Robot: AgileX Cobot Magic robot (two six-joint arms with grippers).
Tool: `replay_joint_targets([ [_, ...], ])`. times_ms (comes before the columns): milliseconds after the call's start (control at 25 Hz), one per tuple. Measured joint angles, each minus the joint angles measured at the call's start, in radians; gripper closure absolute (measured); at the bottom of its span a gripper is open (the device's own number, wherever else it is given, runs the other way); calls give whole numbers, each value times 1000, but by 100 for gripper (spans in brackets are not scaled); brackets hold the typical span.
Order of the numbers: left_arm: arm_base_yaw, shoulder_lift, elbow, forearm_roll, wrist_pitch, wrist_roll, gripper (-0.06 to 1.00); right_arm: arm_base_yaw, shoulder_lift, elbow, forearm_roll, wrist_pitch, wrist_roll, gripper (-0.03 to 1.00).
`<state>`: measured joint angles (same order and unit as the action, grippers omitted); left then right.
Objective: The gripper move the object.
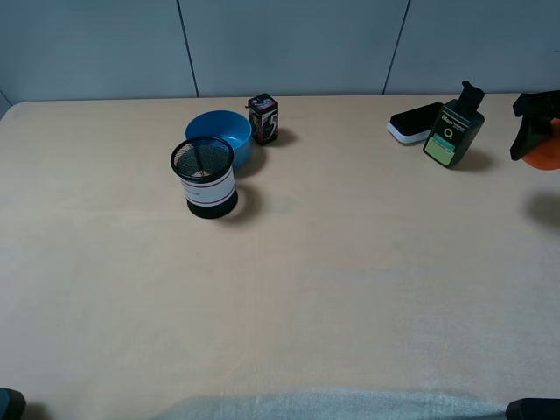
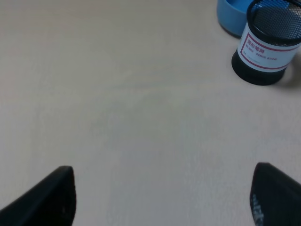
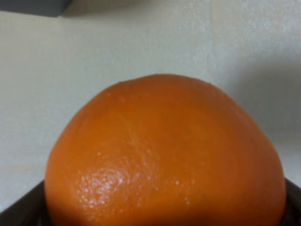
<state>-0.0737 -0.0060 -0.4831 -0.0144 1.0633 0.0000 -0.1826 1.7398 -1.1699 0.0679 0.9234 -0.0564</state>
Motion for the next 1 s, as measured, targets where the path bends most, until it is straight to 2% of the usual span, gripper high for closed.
replay_joint_targets([
  [200, 0, 0, 0, 0, 0, 0, 19, 48, -3, -1, -6, 7, 0, 42],
  [680, 0, 0, 0, 0, 0, 0, 19, 265, -3, -106, -1, 6, 25, 42],
  [1000, 0, 0, 0, 0, 0, 0, 19, 386, -3, -111, 11, 5, 34, 42],
])
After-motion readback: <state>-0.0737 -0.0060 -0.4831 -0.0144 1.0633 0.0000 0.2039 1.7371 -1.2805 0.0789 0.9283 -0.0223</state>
